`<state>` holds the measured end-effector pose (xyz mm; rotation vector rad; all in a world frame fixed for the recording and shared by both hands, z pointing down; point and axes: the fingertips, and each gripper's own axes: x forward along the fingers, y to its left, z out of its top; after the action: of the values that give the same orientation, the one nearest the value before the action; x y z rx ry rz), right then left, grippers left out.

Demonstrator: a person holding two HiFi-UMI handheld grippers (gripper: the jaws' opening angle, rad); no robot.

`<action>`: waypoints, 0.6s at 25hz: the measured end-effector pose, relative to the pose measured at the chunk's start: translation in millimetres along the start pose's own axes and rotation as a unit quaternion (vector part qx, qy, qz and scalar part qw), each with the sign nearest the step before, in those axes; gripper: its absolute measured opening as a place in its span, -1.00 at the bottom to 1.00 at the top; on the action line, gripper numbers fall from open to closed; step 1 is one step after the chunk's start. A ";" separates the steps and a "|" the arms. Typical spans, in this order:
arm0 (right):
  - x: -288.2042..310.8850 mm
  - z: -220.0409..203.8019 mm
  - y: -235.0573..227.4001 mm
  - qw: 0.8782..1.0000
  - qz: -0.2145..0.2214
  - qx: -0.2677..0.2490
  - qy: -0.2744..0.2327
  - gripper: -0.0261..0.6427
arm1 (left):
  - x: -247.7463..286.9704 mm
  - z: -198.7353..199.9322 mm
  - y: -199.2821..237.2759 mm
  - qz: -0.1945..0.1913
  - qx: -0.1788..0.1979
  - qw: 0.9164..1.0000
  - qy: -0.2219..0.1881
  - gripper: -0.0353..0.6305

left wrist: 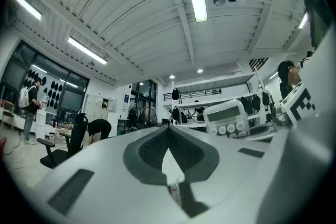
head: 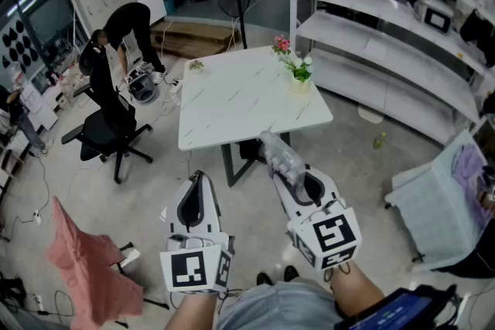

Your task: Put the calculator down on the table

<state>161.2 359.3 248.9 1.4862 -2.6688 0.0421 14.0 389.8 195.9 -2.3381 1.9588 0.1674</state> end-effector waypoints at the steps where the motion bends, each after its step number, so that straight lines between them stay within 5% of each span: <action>1: 1.6 0.3 1.0 1.000 0.002 -0.001 -0.002 -0.49 | 0.6 0.5 1.0 0.000 0.000 1.000 -0.001 -0.87; 15: 27.4 -6.1 12.1 1.000 0.000 0.015 -0.012 -0.48 | 2.8 -20.6 34.4 0.000 -0.002 1.000 0.013 -0.87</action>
<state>136.9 342.9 257.6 1.5049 -2.6993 0.0656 -18.8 378.2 216.0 -2.3544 1.9729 0.1418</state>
